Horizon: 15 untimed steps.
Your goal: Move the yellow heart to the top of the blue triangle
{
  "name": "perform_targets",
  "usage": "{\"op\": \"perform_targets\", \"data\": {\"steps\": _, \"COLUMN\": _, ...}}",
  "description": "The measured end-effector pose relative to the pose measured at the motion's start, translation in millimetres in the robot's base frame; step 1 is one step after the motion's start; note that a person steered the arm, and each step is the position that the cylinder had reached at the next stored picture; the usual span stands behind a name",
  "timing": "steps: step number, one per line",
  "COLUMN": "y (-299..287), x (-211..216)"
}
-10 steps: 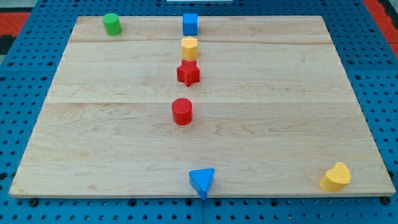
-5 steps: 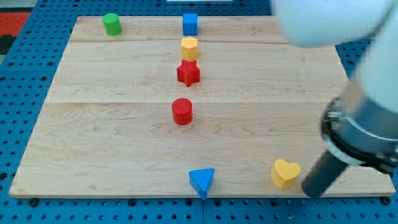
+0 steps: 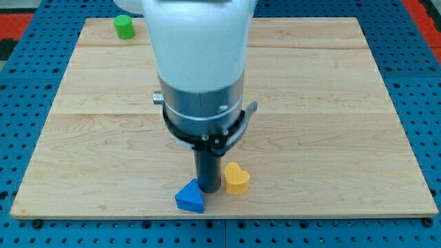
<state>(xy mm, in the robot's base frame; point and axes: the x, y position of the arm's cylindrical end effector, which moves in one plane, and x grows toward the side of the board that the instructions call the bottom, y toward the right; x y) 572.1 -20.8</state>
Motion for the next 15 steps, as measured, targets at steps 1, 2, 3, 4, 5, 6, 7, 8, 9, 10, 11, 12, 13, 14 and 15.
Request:
{"op": "perform_targets", "data": {"steps": 1, "y": 6.7, "x": 7.2}}
{"op": "perform_targets", "data": {"steps": 2, "y": 28.6, "x": 10.1}}
{"op": "perform_targets", "data": {"steps": 3, "y": 77.4, "x": 12.5}}
{"op": "perform_targets", "data": {"steps": 4, "y": 84.0, "x": 44.9}}
{"op": "perform_targets", "data": {"steps": 5, "y": 128.3, "x": 29.4}}
{"op": "perform_targets", "data": {"steps": 6, "y": 132.8, "x": 10.0}}
{"op": "perform_targets", "data": {"steps": 7, "y": 85.4, "x": 10.3}}
{"op": "perform_targets", "data": {"steps": 8, "y": 42.4, "x": 7.8}}
{"op": "perform_targets", "data": {"steps": 9, "y": 92.5, "x": 8.8}}
{"op": "perform_targets", "data": {"steps": 10, "y": 158.6, "x": -0.9}}
{"op": "perform_targets", "data": {"steps": 11, "y": 127.1, "x": -4.1}}
{"op": "perform_targets", "data": {"steps": 12, "y": 59.5, "x": 9.3}}
{"op": "perform_targets", "data": {"steps": 13, "y": 53.5, "x": -2.0}}
{"op": "perform_targets", "data": {"steps": 14, "y": 106.9, "x": -4.3}}
{"op": "perform_targets", "data": {"steps": 15, "y": 130.1, "x": -24.2}}
